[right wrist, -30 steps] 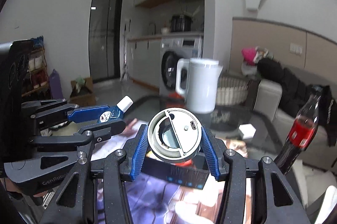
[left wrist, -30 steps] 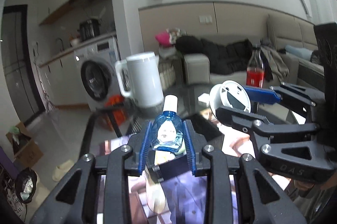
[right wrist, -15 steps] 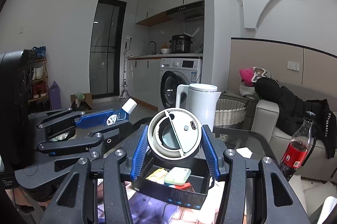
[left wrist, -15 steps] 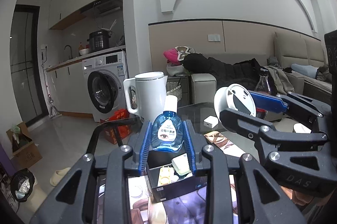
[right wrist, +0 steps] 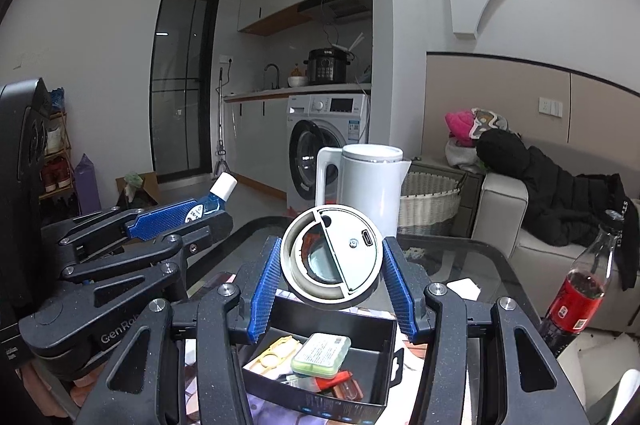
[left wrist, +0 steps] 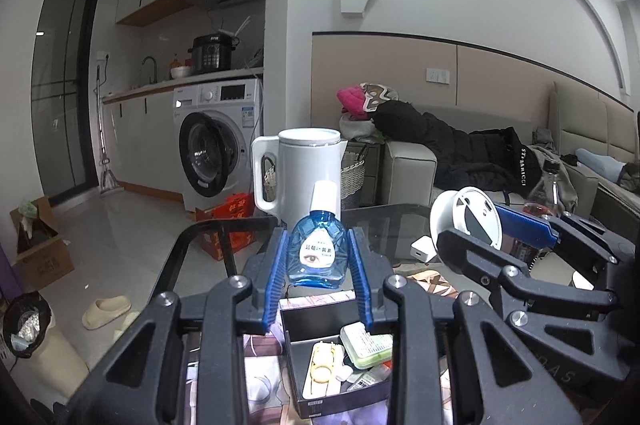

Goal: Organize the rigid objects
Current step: 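Lower both held items into the black box and open both tools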

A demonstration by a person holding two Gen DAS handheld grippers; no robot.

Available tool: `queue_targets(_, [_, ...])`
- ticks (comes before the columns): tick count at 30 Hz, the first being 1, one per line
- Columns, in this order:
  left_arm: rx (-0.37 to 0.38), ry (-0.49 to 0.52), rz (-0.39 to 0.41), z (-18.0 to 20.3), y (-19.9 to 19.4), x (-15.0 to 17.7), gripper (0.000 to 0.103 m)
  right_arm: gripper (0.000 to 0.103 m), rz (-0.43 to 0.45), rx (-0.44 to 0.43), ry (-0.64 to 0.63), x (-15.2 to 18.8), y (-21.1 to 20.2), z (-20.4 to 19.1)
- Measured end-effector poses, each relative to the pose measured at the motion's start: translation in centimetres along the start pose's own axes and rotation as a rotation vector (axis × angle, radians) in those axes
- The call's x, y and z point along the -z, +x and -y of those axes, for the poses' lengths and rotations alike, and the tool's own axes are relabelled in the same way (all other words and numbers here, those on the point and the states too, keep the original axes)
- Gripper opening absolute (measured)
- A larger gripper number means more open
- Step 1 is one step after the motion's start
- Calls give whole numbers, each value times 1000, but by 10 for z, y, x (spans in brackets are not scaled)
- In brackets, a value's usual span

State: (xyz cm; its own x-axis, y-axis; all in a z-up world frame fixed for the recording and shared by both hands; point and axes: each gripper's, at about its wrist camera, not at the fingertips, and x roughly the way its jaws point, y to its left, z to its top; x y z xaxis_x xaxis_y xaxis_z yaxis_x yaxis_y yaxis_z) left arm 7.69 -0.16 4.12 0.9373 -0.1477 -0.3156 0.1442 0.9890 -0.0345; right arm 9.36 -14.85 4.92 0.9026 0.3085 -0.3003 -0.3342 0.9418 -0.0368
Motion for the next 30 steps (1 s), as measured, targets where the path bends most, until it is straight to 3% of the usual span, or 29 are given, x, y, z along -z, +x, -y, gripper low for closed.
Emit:
queue_targets(9, [8,-85,-157,-14,50,7,29,50,-149,30,7,10,59,14])
queue_targets(15, [34,-62,-305,-9,82,23,29,50,-223,33,25,21,83,25])
queue_targets(19, [42,-60,-396,-5,97,33,29,50,-318,20,45,31,101,29])
queue_targets(24, [50,-59,-482,-2,108,43,29,50,-448,1,86,49,122,36])
queue_targets(30, [56,-40,-549,3,116,53,29,50,-490,-6,116,59,128,41])
